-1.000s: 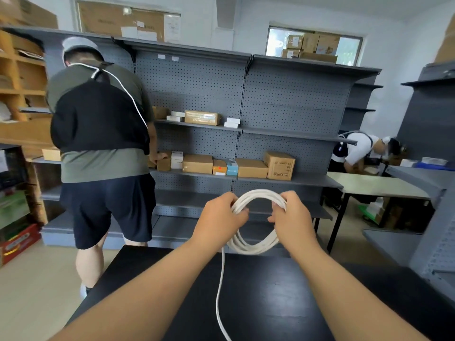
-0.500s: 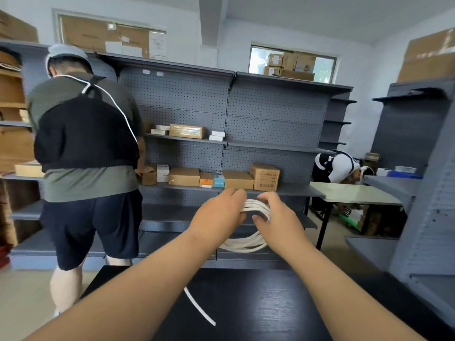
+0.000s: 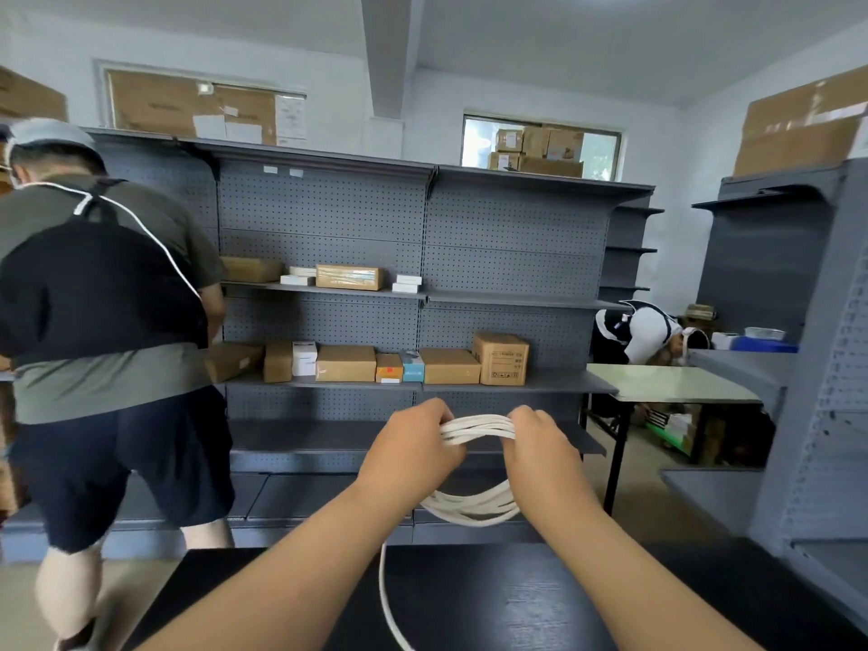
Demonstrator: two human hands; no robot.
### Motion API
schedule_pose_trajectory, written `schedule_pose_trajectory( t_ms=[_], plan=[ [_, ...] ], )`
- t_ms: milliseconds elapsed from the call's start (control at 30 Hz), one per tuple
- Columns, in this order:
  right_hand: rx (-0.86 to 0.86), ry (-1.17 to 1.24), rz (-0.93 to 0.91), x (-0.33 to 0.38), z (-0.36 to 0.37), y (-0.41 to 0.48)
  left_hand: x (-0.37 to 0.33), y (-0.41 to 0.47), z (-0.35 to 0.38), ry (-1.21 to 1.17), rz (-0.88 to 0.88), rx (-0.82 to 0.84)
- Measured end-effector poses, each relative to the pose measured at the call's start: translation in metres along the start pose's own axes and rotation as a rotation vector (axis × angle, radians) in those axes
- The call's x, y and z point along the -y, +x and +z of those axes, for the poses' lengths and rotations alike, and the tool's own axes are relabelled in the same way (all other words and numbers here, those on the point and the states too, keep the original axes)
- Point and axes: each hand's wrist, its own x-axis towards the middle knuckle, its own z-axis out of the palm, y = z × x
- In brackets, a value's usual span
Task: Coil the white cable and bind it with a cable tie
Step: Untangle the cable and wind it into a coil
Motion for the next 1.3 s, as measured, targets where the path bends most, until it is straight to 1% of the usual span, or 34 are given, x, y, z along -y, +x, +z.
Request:
schedule_pose_trajectory(
  t_ms=[133,200,300,367,433,500,567,667,767,833,933,1100,1200,1300],
  plan=[
    [-0.009,0.068,0.009,-0.001,0.007,0.001,0.005,0.004,-0.002,-0.016,-0.02,0.073],
    [-0.006,0.219,0.098,-0.006,0.007,0.005,0.011,0.004,-0.006,-0.099,-0.043,0.097],
    [0.013,0.54,0.266,-0.01,0.006,0.008,0.019,0.002,-0.011,-0.237,-0.051,0.053],
    [0.052,0.66,0.321,-0.009,0.009,0.007,0.021,0.002,-0.01,-0.264,-0.032,0.002],
    [0.08,0.712,0.336,-0.008,0.011,0.008,0.021,0.002,-0.007,-0.256,-0.008,-0.047],
    [0.086,0.628,0.289,-0.009,0.009,0.011,0.02,0.002,-0.006,-0.169,0.027,-0.094],
    [0.099,0.443,0.178,-0.009,0.004,0.013,0.02,0.003,-0.006,-0.018,0.088,-0.121],
    [0.152,0.233,-0.019,-0.002,0.003,0.011,0.016,0.004,-0.005,0.187,0.196,-0.09],
    [0.157,0.153,-0.169,0.007,0.007,0.007,0.015,0.002,-0.002,0.326,0.265,-0.044],
    [0.152,0.128,-0.198,0.009,0.008,0.006,0.017,0.0,0.0,0.344,0.274,-0.057],
    [0.133,0.112,-0.178,0.008,0.013,0.005,0.022,-0.002,0.003,0.248,0.219,-0.121],
    [0.066,0.253,-0.023,0.005,0.019,0.005,0.028,-0.004,0.009,-0.054,0.021,-0.2],
    [0.064,0.386,0.087,0.002,0.021,0.007,0.029,-0.004,0.012,-0.19,-0.07,-0.219],
    [0.064,0.593,0.232,0.003,0.022,0.007,0.025,-0.002,0.012,-0.281,-0.131,-0.216]
  ],
)
